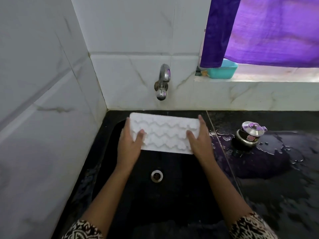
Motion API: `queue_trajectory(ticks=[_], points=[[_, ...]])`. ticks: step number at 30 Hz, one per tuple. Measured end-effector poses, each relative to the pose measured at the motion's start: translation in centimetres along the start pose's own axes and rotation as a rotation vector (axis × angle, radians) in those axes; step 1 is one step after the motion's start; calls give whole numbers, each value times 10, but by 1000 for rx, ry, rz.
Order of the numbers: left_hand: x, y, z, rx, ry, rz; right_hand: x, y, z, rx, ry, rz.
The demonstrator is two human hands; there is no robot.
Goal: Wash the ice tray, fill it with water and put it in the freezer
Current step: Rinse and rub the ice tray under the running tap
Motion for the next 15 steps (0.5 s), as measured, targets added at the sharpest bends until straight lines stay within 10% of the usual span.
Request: queue_trajectory(ticks=[3, 7, 15], points=[[-11, -17, 7, 112, 86, 97, -16, 4, 10, -81, 151, -145], [-11, -100, 36, 293, -594, -602, -37, 82, 58, -443, -534, 648], [-4, -27, 35, -37, -127, -273, -27, 51, 15, 343, -218, 464]])
Point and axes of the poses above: each hand's wrist, its own x-axis towards the middle knuckle, its own z-axis out of the palm, y = z × x, the point moved 3 cm from there along x, towards the middle knuckle, and after that the axes turned 10 degrees about -y, right-handed, at the moved point
